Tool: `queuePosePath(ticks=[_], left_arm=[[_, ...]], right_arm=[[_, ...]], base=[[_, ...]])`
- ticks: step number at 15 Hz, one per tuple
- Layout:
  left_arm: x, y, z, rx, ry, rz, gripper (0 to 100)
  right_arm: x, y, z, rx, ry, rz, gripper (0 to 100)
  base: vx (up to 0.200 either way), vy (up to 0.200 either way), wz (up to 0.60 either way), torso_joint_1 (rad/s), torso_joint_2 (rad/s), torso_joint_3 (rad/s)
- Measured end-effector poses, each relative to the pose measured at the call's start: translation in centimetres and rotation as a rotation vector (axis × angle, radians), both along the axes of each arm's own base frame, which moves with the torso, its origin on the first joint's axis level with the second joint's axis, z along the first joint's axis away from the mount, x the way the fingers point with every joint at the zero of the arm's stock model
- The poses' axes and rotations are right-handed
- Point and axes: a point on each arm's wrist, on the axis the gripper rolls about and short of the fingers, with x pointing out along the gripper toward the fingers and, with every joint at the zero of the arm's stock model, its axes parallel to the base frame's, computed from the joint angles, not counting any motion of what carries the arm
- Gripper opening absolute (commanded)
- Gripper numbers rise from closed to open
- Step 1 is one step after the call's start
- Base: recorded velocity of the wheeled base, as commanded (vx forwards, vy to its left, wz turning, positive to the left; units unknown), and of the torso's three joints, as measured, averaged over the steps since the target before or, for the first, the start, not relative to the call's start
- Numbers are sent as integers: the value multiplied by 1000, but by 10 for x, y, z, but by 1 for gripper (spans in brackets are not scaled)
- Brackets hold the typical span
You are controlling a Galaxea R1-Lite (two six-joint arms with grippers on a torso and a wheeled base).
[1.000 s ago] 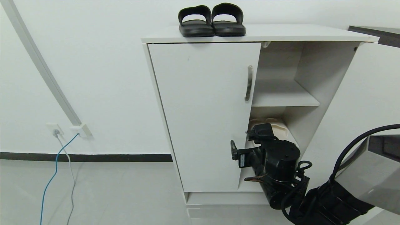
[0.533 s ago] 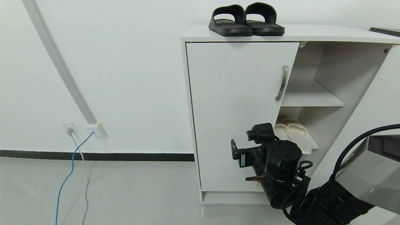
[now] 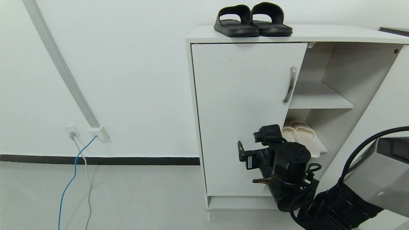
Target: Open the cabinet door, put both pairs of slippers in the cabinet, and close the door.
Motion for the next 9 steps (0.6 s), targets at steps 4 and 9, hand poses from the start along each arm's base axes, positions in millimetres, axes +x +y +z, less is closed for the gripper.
queuePosePath(ticks=[4,9], left_arm=[[0,0,0,0,0,0,0],[0,0,0,0,1,0,0]], right_arm=[[3,-3,0,1,-1,-12,100],[2,-4,-2,-5,4,-12,100]], base=[[0,0,0,0,0,0],[0,0,0,11,-90,-122]])
